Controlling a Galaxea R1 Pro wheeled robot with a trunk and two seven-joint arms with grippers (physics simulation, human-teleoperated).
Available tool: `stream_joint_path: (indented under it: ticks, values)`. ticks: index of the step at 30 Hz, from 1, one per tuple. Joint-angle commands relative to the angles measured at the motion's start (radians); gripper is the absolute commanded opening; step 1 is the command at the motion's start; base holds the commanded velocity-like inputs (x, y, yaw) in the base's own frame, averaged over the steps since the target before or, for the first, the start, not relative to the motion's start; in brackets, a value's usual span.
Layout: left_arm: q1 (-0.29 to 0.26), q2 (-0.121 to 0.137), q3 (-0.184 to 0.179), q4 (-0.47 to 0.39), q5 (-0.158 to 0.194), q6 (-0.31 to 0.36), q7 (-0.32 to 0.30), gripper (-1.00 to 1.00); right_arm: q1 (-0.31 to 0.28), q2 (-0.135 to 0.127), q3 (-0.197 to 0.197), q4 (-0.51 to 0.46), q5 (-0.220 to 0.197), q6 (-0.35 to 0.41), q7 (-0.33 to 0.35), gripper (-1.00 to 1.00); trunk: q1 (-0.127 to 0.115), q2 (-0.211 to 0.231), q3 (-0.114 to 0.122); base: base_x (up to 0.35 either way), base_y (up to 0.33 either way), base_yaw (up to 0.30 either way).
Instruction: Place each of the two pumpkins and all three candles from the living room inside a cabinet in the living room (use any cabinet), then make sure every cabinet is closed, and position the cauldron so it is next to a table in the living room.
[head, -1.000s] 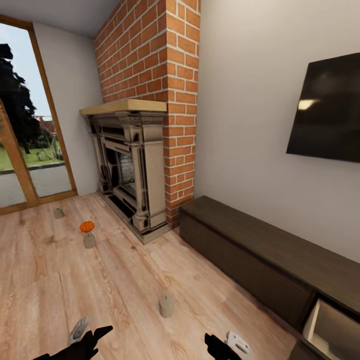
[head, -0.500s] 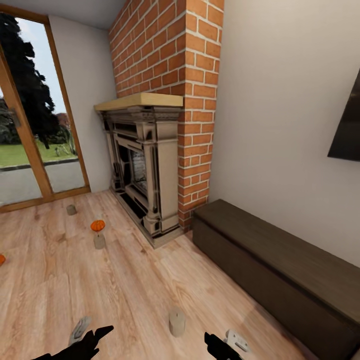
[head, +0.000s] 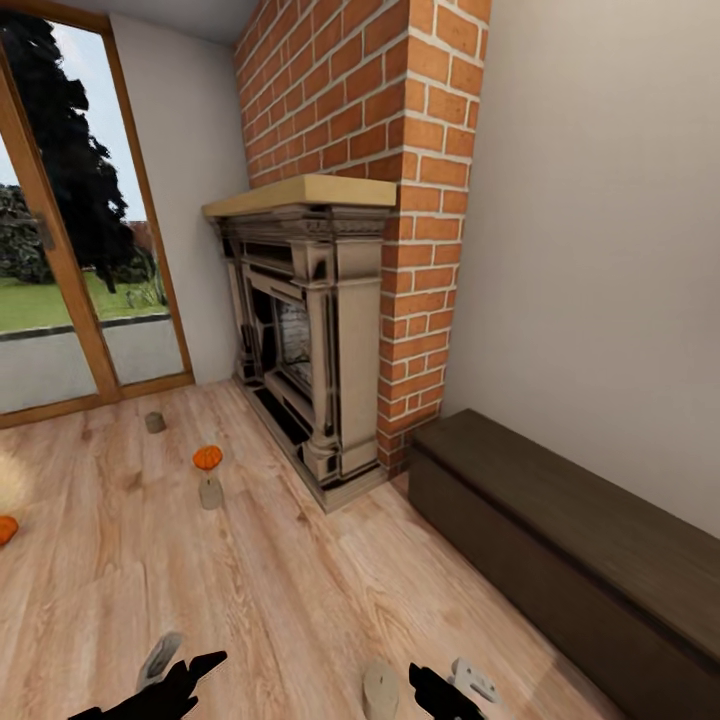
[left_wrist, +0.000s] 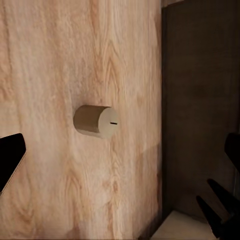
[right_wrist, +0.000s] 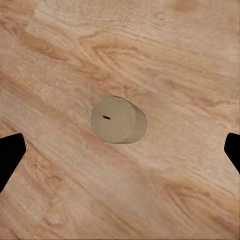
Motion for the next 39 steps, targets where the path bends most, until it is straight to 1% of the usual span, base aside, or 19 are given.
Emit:
stream_joint_path:
  ticks: [1,4,5,6,7,9,18,26,31,33,34,36,37,39]
  values:
    - [-0.001,0.000,0.003,0.000,0.003,0.007,-0.002,1.00,-0.001,0.000,0.009,0.001,-0.009,-0.005,-0.001,1.00,0.000,0.000,-0.001,0.327,0.107,0.002]
    - [-0.001,0.000,0.003,0.000,0.003,0.006,-0.002,1.00,-0.001,0.000,0.023,0.001,-0.003,-0.005,0.000,1.00,0.000,0.000,-0.001,0.326,0.048,0.001]
    - [-0.001,0.000,0.003,0.000,0.004,0.006,-0.002,1.00,-0.001,0.000,0.047,0.001,0.003,-0.004,0.000,1.00,0.000,0.000,-0.001,0.314,0.017,0.000]
    - [-0.001,0.000,0.003,0.000,0.004,0.006,-0.002,1.00,-0.001,0.000,0.055,0.001,0.004,-0.004,0.000,1.00,0.000,0.000,-0.001,0.309,0.008,0.000]
    - [0.000,0.000,0.004,0.000,0.004,0.004,-0.002,1.00,-0.001,0.000,0.075,0.001,0.006,-0.005,-0.001,1.00,0.000,0.000,-0.001,0.288,-0.046,0.000]
    - [0.000,0.001,0.004,0.000,0.005,-0.002,-0.003,1.00,-0.001,0.001,0.087,0.001,0.007,-0.007,-0.001,1.00,0.000,0.000,-0.001,0.272,-0.089,0.000]
    - [0.000,0.003,0.004,0.000,0.005,-0.007,-0.003,1.00,-0.001,0.000,0.097,0.001,0.005,-0.007,0.000,1.00,0.000,0.000,-0.001,0.225,-0.138,0.000]
    - [0.000,0.003,0.004,0.000,0.005,-0.007,-0.004,1.00,-0.001,0.001,0.097,0.001,0.006,-0.009,0.000,1.00,0.000,0.000,-0.001,0.095,-0.019,0.000]
    - [0.000,0.004,0.004,0.000,0.006,-0.007,-0.005,1.00,-0.001,0.001,0.097,0.002,0.003,-0.034,-0.008,1.00,0.000,0.000,-0.001,0.074,-0.001,0.000]
    - [0.000,0.004,0.004,0.000,0.006,-0.007,-0.006,1.00,-0.001,0.001,0.096,0.010,0.001,-0.036,-0.023,1.00,0.000,0.000,-0.001,0.017,0.008,0.000]
    - [0.000,0.004,0.004,0.000,0.006,-0.007,-0.006,1.00,-0.001,0.001,0.096,0.012,0.001,-0.034,-0.042,1.00,0.000,0.000,-0.001,0.008,0.060,0.000]
    - [0.000,0.004,0.004,0.000,0.006,-0.006,-0.007,1.00,-0.001,0.001,0.096,0.014,0.005,-0.025,-0.102,1.00,0.000,0.000,-0.001,-0.013,0.129,0.000]
    - [0.000,0.004,0.004,0.000,0.006,-0.006,-0.008,1.00,-0.001,0.002,0.100,0.011,0.007,-0.016,-0.150,1.00,0.000,0.000,-0.001,-0.009,0.120,0.000]
    - [0.000,0.004,0.004,0.000,0.006,-0.006,-0.013,1.00,-0.001,0.003,0.113,0.009,0.011,-0.003,-0.193,1.00,0.000,0.000,-0.001,-0.005,0.063,0.000]
